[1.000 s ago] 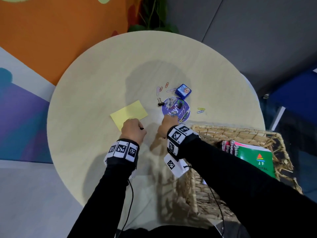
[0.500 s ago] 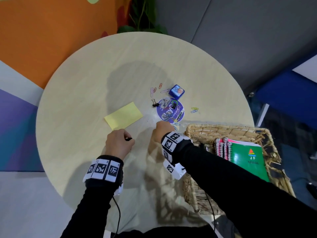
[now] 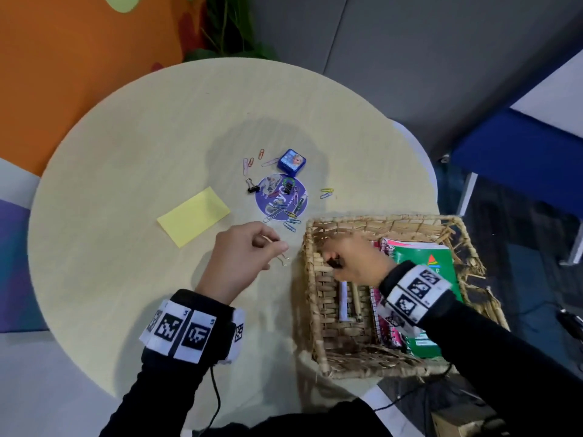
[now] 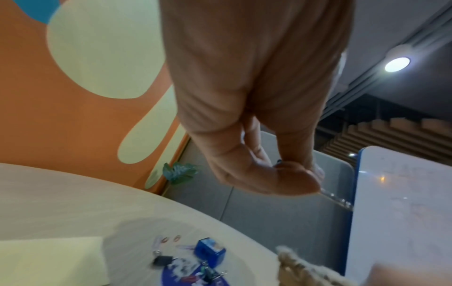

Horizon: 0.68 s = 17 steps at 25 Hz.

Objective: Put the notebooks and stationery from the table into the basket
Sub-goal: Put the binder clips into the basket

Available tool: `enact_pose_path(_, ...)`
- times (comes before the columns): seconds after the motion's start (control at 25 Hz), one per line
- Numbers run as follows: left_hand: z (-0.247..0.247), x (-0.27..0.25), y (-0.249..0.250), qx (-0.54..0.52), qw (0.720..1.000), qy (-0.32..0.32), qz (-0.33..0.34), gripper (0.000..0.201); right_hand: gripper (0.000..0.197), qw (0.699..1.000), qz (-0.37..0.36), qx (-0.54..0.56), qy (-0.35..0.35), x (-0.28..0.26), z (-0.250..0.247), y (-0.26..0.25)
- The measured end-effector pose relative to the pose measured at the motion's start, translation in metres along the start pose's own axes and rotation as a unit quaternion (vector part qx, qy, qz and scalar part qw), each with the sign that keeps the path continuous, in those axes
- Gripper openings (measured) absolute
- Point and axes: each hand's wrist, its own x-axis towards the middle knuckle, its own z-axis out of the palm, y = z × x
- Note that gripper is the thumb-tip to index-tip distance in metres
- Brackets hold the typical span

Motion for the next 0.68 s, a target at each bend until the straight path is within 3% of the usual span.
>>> enact_pose_path(0.08,0.013,-0.008,0.014,-0.006,0.999,-0.020,0.024,0.010,0.026,0.999,-0.025,-0.033,-0.010,0.015,0.026,0.010)
enact_pose_path(0.2,0.032,-0.018,0.029,0.076,0.993,-0.027,0.083,0.019,0.037,0.996,-0.048,-0.074,-0.014,0.031,0.043,0.018)
enact_pose_path(0.32,0.053,-0.021,0.034,0.181,0.970,-0.036,0.161,0.013,0.039,0.994,-0.057,-0.093,-0.016,0.033,0.039,0.020)
enact_pose_path(0.4,0.068,-0.018,0.037,0.239,0.951,-0.054,0.190,0.010,0.040,0.997,-0.067,-0.049,-0.002,0.021,0.028,0.027)
enact_pose_path(0.52,0.096,-0.008,0.045,0.357,0.910,-0.092,0.188,0.020,0.043,0.990,-0.036,0.080,0.112,-0.011,0.010,0.050)
enact_pose_path(0.68,0.135,0.008,0.052,0.536,0.809,-0.217,0.106,0.022,0.038,0.977,-0.013,0.128,0.171,-0.058,0.006,0.077)
